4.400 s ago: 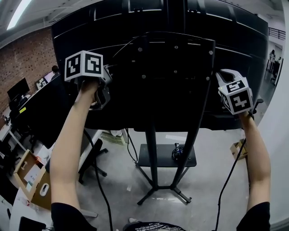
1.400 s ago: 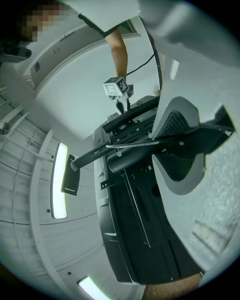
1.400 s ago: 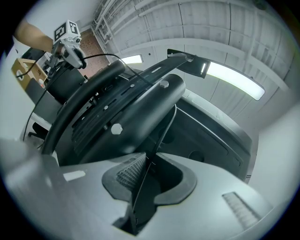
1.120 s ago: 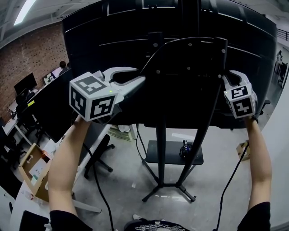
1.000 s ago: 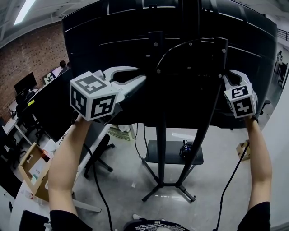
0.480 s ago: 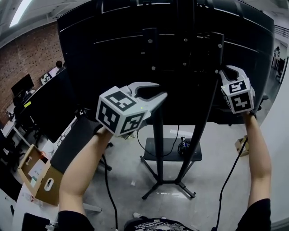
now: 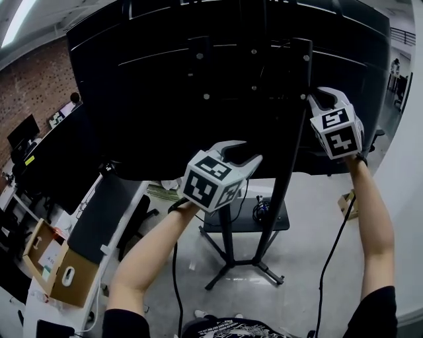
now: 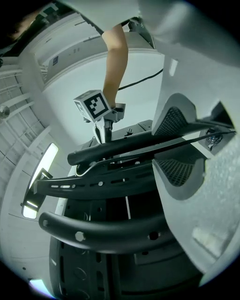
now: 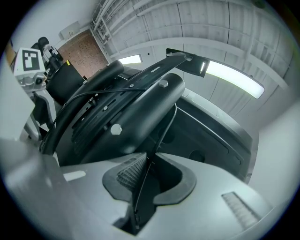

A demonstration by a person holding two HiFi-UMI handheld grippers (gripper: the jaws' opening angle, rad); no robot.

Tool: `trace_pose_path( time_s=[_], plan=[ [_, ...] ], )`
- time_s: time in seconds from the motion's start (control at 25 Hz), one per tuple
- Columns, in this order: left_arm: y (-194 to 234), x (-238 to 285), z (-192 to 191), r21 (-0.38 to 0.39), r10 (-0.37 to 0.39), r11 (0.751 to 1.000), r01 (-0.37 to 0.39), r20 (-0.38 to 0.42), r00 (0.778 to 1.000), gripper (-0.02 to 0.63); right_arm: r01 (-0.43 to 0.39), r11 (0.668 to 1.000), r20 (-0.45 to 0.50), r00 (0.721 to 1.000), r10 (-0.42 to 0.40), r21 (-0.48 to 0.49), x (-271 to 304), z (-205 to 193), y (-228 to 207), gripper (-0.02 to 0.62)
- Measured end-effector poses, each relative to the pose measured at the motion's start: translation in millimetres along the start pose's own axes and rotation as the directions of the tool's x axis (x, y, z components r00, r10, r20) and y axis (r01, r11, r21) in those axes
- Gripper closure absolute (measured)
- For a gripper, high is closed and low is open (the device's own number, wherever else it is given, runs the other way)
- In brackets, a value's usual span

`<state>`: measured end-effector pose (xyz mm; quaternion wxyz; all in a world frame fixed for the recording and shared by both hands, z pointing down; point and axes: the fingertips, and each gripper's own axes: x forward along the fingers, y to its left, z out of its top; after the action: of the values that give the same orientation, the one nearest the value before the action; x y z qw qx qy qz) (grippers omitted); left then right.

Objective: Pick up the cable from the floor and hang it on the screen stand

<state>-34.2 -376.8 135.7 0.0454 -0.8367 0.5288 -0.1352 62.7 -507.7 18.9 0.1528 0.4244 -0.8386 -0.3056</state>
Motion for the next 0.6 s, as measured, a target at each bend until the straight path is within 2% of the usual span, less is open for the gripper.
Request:
trace_pose_path(
  time_s=[0.24, 0.44, 0.48, 0.6],
  plan=[
    [-6, 8, -18, -0.016, -0.047, 0.999, 0.046, -0.037, 0.998, 0.463, -0.009, 1.0, 0.005, 1.0, 0.009, -0.002, 0, 0, 0, 0.534],
    [-7, 17, -23, -0.016, -0.04, 0.999, 0.039, -0.054, 0.998, 0.47, -0.008, 1.0, 0.01, 1.0, 0.008, 0.003, 0, -1, 0, 0.534],
    [-6, 17, -25, -0.016, -0.031, 0.999, 0.03, -0.057, 0.998, 0.555, -0.009, 1.0, 0.009, 1.0, 0.009, 0.003, 0, 0, 0, 0.534],
    [0, 13, -25, -0.052, -0.028, 0.998, 0.025, -0.06, 0.998, 0.577, -0.01, 1.0, 0.011, 1.0, 0.01, 0.001, 1, 0, 0, 0.534]
  ],
)
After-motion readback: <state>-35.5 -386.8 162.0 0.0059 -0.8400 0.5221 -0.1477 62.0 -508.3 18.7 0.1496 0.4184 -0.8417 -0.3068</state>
